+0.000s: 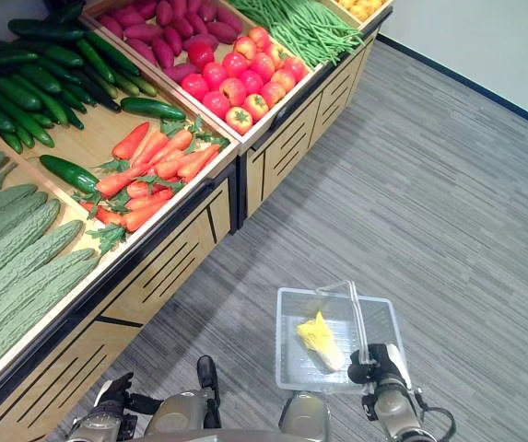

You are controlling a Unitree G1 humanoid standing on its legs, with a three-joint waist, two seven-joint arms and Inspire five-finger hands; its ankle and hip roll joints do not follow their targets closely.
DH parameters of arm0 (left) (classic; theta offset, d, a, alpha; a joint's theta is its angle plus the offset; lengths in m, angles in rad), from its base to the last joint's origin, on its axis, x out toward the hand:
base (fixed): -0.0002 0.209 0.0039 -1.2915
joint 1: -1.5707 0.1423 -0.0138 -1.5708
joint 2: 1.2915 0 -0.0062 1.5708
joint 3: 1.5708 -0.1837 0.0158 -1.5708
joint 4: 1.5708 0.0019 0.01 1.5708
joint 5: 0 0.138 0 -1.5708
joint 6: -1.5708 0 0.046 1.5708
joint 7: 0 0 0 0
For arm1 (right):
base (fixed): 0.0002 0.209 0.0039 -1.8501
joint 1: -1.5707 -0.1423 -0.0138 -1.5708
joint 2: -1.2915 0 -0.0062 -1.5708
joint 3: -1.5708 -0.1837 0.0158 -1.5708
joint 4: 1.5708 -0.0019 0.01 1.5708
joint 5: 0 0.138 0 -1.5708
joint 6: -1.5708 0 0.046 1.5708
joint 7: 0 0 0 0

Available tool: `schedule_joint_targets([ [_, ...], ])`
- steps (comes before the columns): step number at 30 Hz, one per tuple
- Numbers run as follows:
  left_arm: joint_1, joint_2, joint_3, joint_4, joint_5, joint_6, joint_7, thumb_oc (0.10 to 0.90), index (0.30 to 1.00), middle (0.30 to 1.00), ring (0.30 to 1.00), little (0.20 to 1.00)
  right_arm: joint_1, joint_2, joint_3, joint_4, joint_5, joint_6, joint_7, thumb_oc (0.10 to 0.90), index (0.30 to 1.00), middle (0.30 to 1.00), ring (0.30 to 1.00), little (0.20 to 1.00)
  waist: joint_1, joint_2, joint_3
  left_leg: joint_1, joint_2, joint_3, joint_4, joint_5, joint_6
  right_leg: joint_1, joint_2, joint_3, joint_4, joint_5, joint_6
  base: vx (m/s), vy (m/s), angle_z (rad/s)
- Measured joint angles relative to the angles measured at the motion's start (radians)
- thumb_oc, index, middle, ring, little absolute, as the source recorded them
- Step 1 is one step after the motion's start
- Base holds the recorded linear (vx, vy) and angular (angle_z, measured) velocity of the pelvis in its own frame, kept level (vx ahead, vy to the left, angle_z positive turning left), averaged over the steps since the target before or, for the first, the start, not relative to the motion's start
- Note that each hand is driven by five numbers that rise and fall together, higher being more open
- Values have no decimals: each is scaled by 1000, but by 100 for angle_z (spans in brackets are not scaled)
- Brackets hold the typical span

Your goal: Get the vegetables into the basket

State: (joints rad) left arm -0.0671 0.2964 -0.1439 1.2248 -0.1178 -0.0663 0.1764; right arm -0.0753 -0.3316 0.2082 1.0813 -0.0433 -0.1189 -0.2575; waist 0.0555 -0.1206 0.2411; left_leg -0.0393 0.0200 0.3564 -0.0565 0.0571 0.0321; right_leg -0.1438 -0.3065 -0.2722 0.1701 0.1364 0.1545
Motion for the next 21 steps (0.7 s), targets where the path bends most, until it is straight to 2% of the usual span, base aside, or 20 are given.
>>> schedule_joint_targets([
  [1, -8, -4, -4, 0, 0, -1, 0, 900, 1000, 1000, 1000, 1000, -3, 0, 0, -4, 1, -1, 0, 400, 300, 300, 300, 300, -1, 6, 3, 7, -2, -19, -6, -5, 7, -12, -10, 19, 58, -1, 1, 122, 28, 52],
  [2, -25, -6, -35, 0, 0, -4, -2, 900, 1000, 1000, 1000, 1000, 3, -2, -5, -10, 6, -2, -6, 400, 300, 300, 300, 300, -10, 16, 4, 33, -10, -65, -13, -9, 28, -49, -24, 84, 190, -6, 8, 131, -7, 82],
  [3, -27, -2, -53, -16, 0, -15, -1, 900, 1000, 1000, 1000, 1000, 4, -2, -7, -13, 17, -3, -11, 400, 300, 300, 300, 300, -10, 14, 2, 47, -19, -91, -28, -7, 37, -86, -23, 162, 275, -36, 40, 130, -43, 103],
  [4, -29, 3, -61, -25, 0, -26, 0, 900, 1000, 1000, 1000, 1000, 7, -2, -7, -24, 21, -3, -12, 400, 300, 300, 300, 300, -12, 13, 0, 48, -29, -122, -36, -10, 37, -108, 2, 252, 299, -55, 54, 190, -137, 90],
  [6, -48, -3, -58, -10, -1, -30, 0, 900, 1000, 1000, 1000, 1000, 8, -4, -7, -39, 20, -13, -12, 400, 300, 300, 300, 300, -19, 15, 1, 47, -38, -184, -31, -4, 48, -111, 47, 339, 214, -77, 50, 206, -193, 81],
  [8, -69, -12, -51, 19, -1, -30, 1, 900, 1000, 1000, 1000, 1000, 11, -4, -6, -40, 21, -28, -9, 400, 300, 300, 300, 300, -30, 26, 7, 42, -37, -236, -29, -8, 39, -85, 83, 409, 7, -82, 48, 109, -109, 93],
  [9, -79, -19, -40, 44, -1, -30, 2, 900, 1000, 1000, 1000, 1000, 12, -4, -6, -41, 21, -32, -5, 400, 300, 300, 300, 300, -56, 38, 15, 42, -38, -284, -31, 0, 38, -57, 91, 433, -115, -75, 43, 130, -144, 122],
  [10, -71, -18, -35, 47, -1, -28, 4, 900, 1000, 1000, 1000, 1000, 15, -3, -6, -40, 21, -31, -1, 400, 300, 300, 300, 300, -57, 44, 20, 53, -40, -306, -31, 7, 28, -69, 87, 420, -141, -49, 37, 199, -243, 110],
  [12, -30, -18, -22, 52, -1, -28, 18, 900, 1000, 1000, 1000, 1000, 22, -3, -6, -40, 21, -32, 4, 400, 300, 300, 300, 300, -53, 57, 19, 93, -36, -340, -31, -28, 12, -60, 87, 421, -214, 13, 31, 182, -264, 57],
  [14, 1, -14, 9, 63, -1, -28, 20, 900, 1000, 1000, 1000, 1000, 26, -3, -9, -43, 21, -31, 5, 400, 300, 300, 300, 300, -56, 57, 19, 111, -26, -382, -31, -49, -21, -58, 73, 392, -262, 60, 23, 159, -296, 78],
  [15, 17, -1, 20, 73, -1, -25, 21, 900, 1000, 1000, 1000, 1000, 50, -1, -9, -51, 22, -30, 5, 400, 300, 300, 300, 300, -61, 45, 13, 128, -16, -438, -31, -54, -70, -16, 73, 387, -256, 71, 25, 162, -442, 132],
  [16, 59, -65, 38, 67, -6, -29, 20, 900, 1000, 1000, 1000, 1000, 26, -51, -32, -48, 22, -20, 11, 400, 300, 300, 300, 300, -39, 119, -4, 122, 136, -428, 45, -23, -140, 61, 232, 355, -247, 35, -62, 167, -974, 155],
  [17, 34, -53, 38, 79, -4, -32, 21, 900, 1000, 1000, 1000, 1000, 8, -67, -58, -26, 23, -24, 9, 400, 300, 300, 300, 300, -51, 120, -3, 80, 173, -497, 115, 33, -201, 71, 272, 300, -200, -25, -94, 33, -1118, 109],
  [18, 34, -66, 42, 93, -6, -47, 21, 900, 1000, 1000, 1000, 1000, 8, -70, -51, 6, 23, -26, 10, 400, 300, 300, 300, 300, -45, 123, -5, 68, 200, -526, 132, 55, -208, 64, 296, 266, -150, -55, -123, -54, -949, 109],
  [19, 32, -52, 24, 128, -17, -75, 24, 900, 1000, 1000, 1000, 1000, 31, -64, -40, 35, 23, -28, 20, 400, 300, 300, 300, 300, -54, 122, -29, 33, 217, -610, 147, 72, -230, 24, 326, 217, -17, -139, -170, -175, -416, 161],
  [20, 25, -14, -4, 56, -43, -65, 27, 900, 1000, 1000, 1000, 1000, 116, -66, -97, -19, 43, -28, 19, 400, 300, 300, 300, 300, -46, 80, -56, -76, 208, -423, 206, 110, -185, -62, 288, 143, 65, -227, -213, -86, -182, 148],
  [21, 37, -10, 13, 53, -49, -42, 28, 900, 1000, 1000, 1000, 1000, 102, -72, -98, -10, 50, -24, 16, 400, 300, 300, 300, 300, -48, 65, -53, -55, 199, -287, 194, 89, -168, -59, 288, 152, 40, -186, -219, -53, -135, 94],
])
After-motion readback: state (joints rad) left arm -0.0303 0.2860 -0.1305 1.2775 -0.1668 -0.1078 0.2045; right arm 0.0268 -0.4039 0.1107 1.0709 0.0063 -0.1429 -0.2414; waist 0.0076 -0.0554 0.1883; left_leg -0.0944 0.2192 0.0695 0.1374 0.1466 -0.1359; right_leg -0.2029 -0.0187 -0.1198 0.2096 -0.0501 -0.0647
